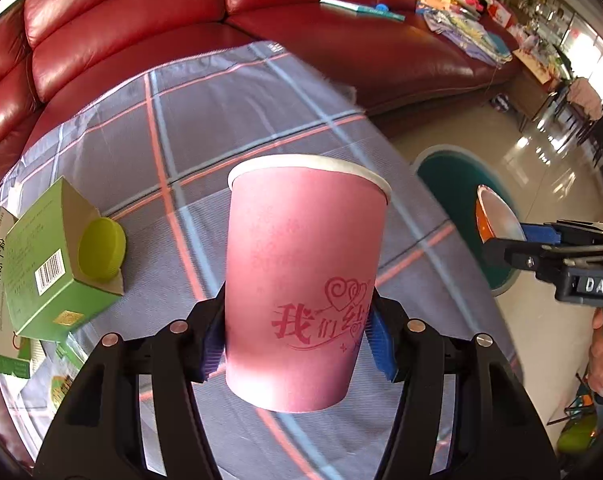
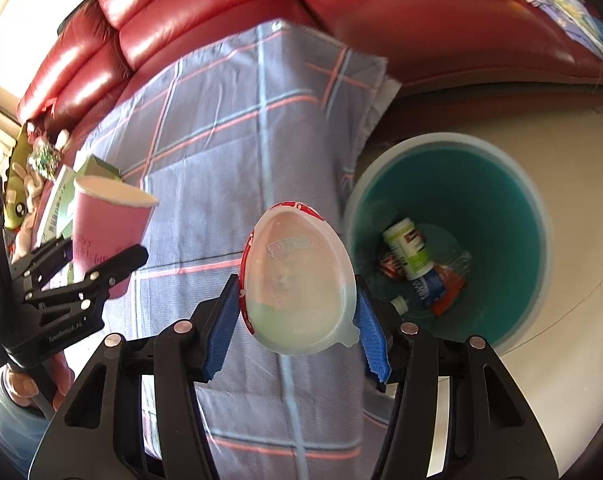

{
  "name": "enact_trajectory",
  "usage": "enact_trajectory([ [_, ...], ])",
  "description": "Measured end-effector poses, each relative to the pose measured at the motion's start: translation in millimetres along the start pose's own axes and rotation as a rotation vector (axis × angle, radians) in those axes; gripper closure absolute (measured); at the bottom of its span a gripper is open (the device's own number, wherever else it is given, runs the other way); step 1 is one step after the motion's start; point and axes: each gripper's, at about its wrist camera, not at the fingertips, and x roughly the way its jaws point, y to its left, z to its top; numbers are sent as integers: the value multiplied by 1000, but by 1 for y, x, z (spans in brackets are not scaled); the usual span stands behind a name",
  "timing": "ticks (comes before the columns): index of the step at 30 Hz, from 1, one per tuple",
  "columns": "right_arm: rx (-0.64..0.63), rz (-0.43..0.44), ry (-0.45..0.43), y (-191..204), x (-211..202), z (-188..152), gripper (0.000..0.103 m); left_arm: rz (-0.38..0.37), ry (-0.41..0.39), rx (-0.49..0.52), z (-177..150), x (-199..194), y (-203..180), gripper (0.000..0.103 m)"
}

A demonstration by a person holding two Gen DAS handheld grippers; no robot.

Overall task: Collect trash
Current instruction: 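Carry cup and lid over the teal bucket and open the left tool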

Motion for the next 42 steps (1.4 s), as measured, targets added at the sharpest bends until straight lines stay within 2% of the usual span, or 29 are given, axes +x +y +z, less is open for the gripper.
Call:
enact_trajectory([
  [10,99,-38,-105,-71,-54,-6,47,-84,-68,88,18,-19,-77,46],
  [17,157,-70,-145,-117,-78,-13,47,-127,-55,153,32,-4,-134,46],
  [22,192,-77,-147,-139,-79,-17,47,-138,-27,191,38,15,-163,46],
  [37,225,-91,-96,-163,-52,-16,47,-144,62,197,42,67,-183,45],
  [42,227,-97,-77,-164,-44,-15,47,-138,88,195,40,80,-186,37],
])
